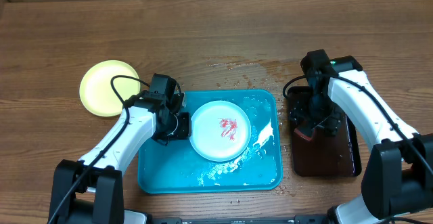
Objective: Clean dirty plates on tray and stack at the side
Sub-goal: 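Lower the right gripper into the dark tray and grasp the sponge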
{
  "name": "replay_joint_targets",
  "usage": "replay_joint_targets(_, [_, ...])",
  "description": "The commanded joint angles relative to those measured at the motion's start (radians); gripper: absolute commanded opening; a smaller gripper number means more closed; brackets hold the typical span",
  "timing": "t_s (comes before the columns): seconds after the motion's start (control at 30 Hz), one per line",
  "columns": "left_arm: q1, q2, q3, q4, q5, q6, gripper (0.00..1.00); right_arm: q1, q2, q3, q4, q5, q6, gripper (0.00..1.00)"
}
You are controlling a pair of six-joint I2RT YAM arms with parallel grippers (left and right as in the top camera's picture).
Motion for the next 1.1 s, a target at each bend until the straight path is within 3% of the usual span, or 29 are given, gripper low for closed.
replay_joint_targets(0.0, [0.004, 0.013, -0.011, -0.005, -0.014, -0.018, 0.66, 0.003, -0.008, -0.003, 0.01, -0.002, 0.023, 0.79])
replay_joint_targets(0.03, [0.004, 0.015, -0.019, -0.005, -0.016, -0.031, 0.72, 0.003, -0.008, -0.003, 0.01, -0.004, 0.023, 0.79])
replay_joint_targets(0.1, [0.004, 0.017, -0.033, 0.003, -0.023, -0.06, 0.73, 0.003, -0.008, -0.003, 0.01, -0.005, 0.022, 0.79])
replay_joint_targets(0.33, [0.003, 0.05, -0.059, 0.056, 0.03, -0.128, 0.45, 0.003, -0.008, -0.003, 0.015, -0.012, 0.022, 0.79])
replay_joint_targets(0.57, [-0.002, 0.117, -0.059, 0.117, 0.049, -0.182, 0.38, 0.003, -0.008, -0.003, 0.018, -0.015, 0.022, 0.79])
replay_joint_targets(0.77, [-0.005, 0.147, -0.059, 0.175, 0.109, -0.199, 0.05, 0.003, -0.008, -0.003, 0.021, -0.015, 0.014, 0.79])
replay_joint_targets(1.07, [-0.003, 0.147, -0.059, 0.187, 0.063, -0.232, 0.04, 0.002, -0.008, -0.004, 0.019, 0.018, 0.024, 0.78])
